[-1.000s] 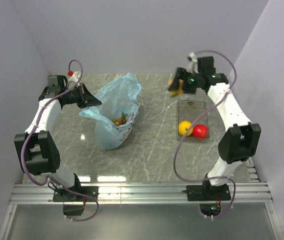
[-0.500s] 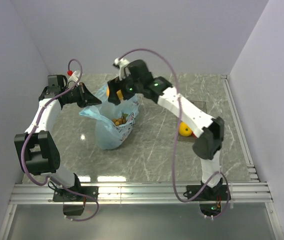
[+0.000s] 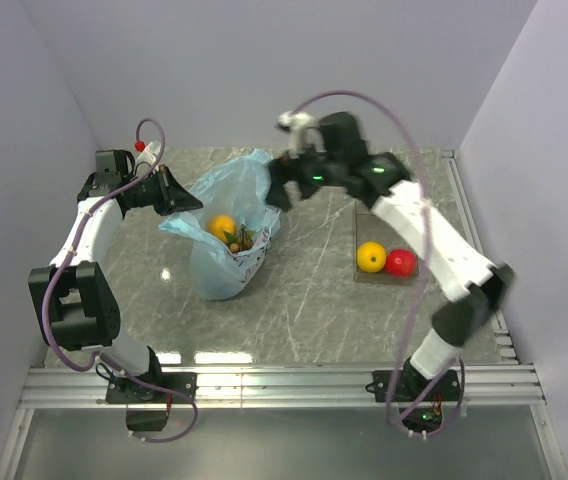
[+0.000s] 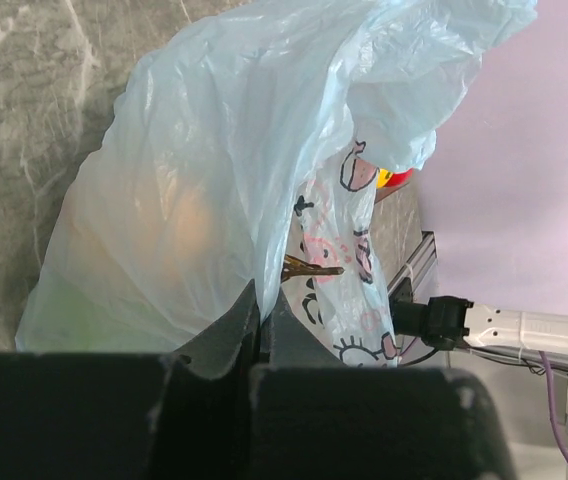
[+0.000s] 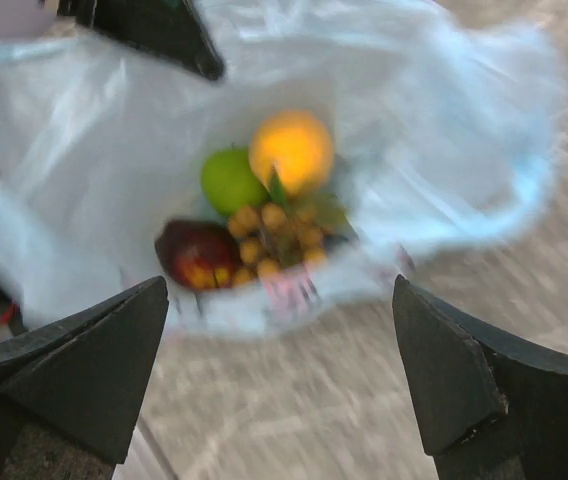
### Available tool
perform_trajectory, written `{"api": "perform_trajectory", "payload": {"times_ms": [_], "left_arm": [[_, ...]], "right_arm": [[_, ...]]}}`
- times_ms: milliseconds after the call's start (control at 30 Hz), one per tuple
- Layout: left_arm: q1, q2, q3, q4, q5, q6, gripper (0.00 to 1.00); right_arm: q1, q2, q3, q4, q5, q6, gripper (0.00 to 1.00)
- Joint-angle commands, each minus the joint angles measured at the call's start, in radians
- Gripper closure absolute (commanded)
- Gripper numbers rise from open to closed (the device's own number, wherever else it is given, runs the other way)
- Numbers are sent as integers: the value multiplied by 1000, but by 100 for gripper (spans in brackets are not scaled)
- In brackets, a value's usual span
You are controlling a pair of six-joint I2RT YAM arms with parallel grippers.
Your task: Place the fake fruits into the plastic bag and tie a complex knot
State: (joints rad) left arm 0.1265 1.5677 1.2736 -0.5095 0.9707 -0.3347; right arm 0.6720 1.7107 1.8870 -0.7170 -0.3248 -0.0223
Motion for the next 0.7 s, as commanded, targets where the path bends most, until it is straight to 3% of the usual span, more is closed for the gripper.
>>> {"api": "perform_trajectory", "payload": {"times_ms": [0,200,300,467,667], "left_arm": [[-1,-14,27,19,16,5,98],[-2,-29,15,22,3,6,98],[-2,-35,3,6,-1,22,98],[-1,-41,-14,25,-1,11,98],[-1,-37,-13,23,0,13,98]], "right_arm": [[-135,-176,-135,-77,-163,-152,0],[-391,-207,-271,-291,-129,-336,0],[-469,-207,-330,-364,-39,-421,0],[-496,-203,-455,-346,87,-458,0],[-494,-165,-563,-259,121,-447,0]]}}
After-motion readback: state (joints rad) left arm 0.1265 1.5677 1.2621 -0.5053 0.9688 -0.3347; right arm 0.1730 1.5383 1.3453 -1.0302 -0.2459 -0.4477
